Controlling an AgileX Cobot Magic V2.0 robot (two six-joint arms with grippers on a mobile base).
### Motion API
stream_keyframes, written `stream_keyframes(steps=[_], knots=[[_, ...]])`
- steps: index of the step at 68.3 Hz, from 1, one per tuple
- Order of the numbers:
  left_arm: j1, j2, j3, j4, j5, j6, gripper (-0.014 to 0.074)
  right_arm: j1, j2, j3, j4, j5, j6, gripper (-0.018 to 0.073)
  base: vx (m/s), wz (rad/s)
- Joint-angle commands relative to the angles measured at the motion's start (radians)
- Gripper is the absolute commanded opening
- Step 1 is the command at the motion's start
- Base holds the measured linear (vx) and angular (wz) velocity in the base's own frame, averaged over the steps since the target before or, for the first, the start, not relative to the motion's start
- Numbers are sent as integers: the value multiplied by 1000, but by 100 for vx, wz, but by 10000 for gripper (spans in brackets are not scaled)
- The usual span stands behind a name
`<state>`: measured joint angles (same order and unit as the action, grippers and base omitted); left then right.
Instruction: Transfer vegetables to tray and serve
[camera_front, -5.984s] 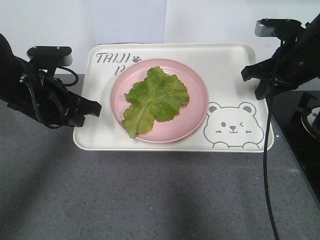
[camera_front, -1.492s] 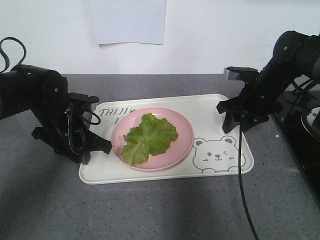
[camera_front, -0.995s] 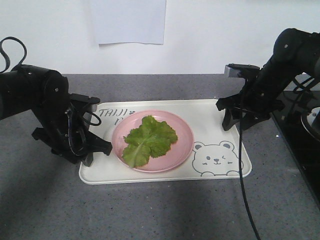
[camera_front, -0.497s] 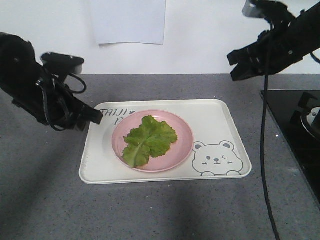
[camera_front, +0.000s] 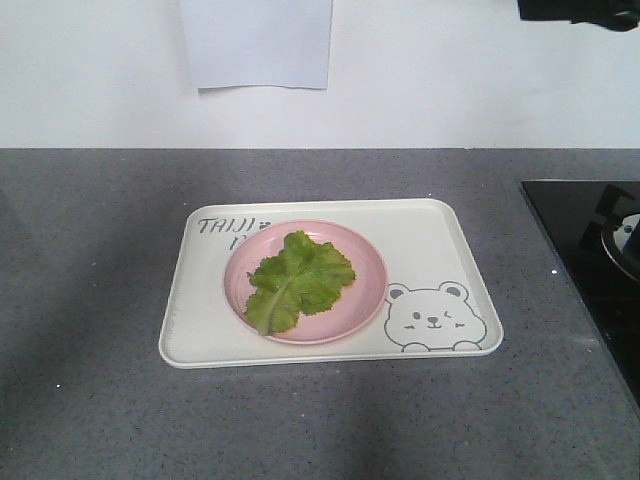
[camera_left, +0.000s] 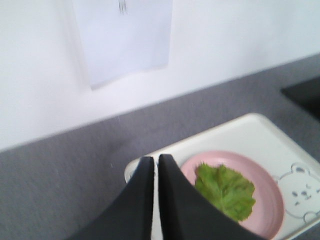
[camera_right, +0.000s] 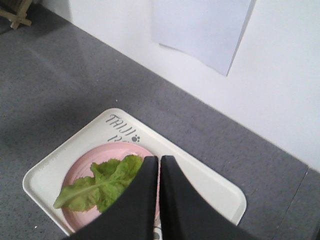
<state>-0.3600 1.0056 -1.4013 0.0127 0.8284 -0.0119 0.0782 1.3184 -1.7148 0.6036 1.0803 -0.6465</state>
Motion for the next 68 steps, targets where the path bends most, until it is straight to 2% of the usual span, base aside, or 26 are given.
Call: stream_keyframes(steps=[1, 12, 22, 32, 37, 46, 68], knots=[[-6, -78, -28, -2, -59, 24, -8, 0, -103, 43, 34, -113, -51, -5, 0, 0], [-6, -215, 87, -3, -89, 51, -7, 0, -319, 392, 70, -270, -122, -5, 0, 0], [-6, -347, 387, -13, -197, 48, -7, 0, -522, 776, 65, -457, -221, -5, 0, 0], [-6, -465, 733, -92, -369, 48, -7, 0, -689, 1051, 63, -518, -200, -5, 0, 0], [-6, -512, 854, -130, -453, 48, -7, 0, -746, 1154, 63, -530, -199, -5, 0, 0], [-6, -548, 966, -143, -525, 48, -7, 0, -824, 1237, 63, -548, -199, -5, 0, 0], [-6, -546, 967, -143, -578, 48, -7, 0, -865, 1243, 66, -564, -199, -2, 0, 0]])
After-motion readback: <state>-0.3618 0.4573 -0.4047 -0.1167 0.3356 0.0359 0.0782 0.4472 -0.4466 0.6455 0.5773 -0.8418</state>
